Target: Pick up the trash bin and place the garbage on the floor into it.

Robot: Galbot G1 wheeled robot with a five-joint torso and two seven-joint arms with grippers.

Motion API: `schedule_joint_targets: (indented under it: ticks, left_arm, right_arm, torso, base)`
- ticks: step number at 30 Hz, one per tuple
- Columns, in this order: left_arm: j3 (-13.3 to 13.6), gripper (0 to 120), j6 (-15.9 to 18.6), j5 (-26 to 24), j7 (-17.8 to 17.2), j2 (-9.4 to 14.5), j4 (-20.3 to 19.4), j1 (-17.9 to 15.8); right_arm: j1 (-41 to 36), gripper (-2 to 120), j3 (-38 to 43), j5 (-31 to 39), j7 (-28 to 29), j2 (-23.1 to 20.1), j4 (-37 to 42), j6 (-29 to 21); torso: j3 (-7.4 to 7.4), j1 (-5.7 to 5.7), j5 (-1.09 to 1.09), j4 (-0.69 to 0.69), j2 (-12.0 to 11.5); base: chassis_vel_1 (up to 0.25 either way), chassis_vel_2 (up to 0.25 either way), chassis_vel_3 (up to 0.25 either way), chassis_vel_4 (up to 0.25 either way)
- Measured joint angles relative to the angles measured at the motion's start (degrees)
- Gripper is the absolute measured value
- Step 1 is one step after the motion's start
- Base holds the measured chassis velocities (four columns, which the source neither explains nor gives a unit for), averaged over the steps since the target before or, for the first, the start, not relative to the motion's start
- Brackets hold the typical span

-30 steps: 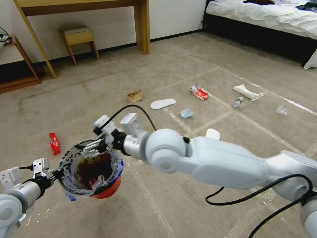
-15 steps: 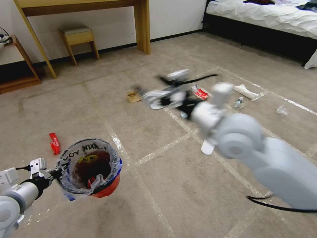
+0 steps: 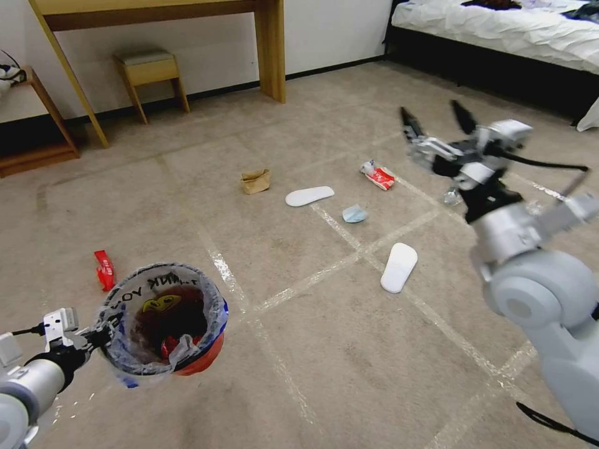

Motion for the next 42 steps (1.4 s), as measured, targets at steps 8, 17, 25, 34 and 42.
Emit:
schedule_joint_targets:
  ticks: [8,17,25,34,42]
  left_arm:
    - [-0.02,1,0.0,1.25,0.66,-1.55,-0.4,-0.05]
    - [-0.03,1,0.0,1.83,0.82,-2.72,-0.39,-0.98]
    - [-0.7,1,0.0,1.97,0.87,-3.1,-0.2,-1.01]
    - [-1.38,1,0.0,1.93,0.87,-3.97,-0.89,-0.51]
    - [-1.97,1,0.0,1.66,0.87,-3.85,-0.86,-0.57]
  right_arm:
    - [-12.77,100,5.52,-9.78,-0.92,8.58,0.08,4.41]
    - [-19.72,100,3.84,-20.51,-0.43,18.93,-2.55,9.73]
    - [-19.57,100,2.78,-21.91,-0.1,19.49,-3.99,11.3]
    - [-21.16,100,1.93,-22.58,0.88,19.66,-4.76,12.29]
    - [-21.14,100,2.07,-22.52,0.07,19.37,-6.45,12.94]
  torso:
    - [0.0,0.0,-0.02,0.0,0.0]
    - [0.0,0.0,-0.01,0.0,0.0]
    - [0.0,0.0,-0.01,0.0,0.0]
    - [0.01,0.01,-0.01,0.0,0.0]
    - [0.01,0.01,-0.01,0.0,0.0]
  base:
    - [0.0,0.0,0.0,0.0]
    - [0.0,0.0,0.0,0.0]
    - [0.0,0.0,0.0,0.0]
    - [0.0,0.0,0.0,0.0]
    - [0.0,0.0,0.0,0.0]
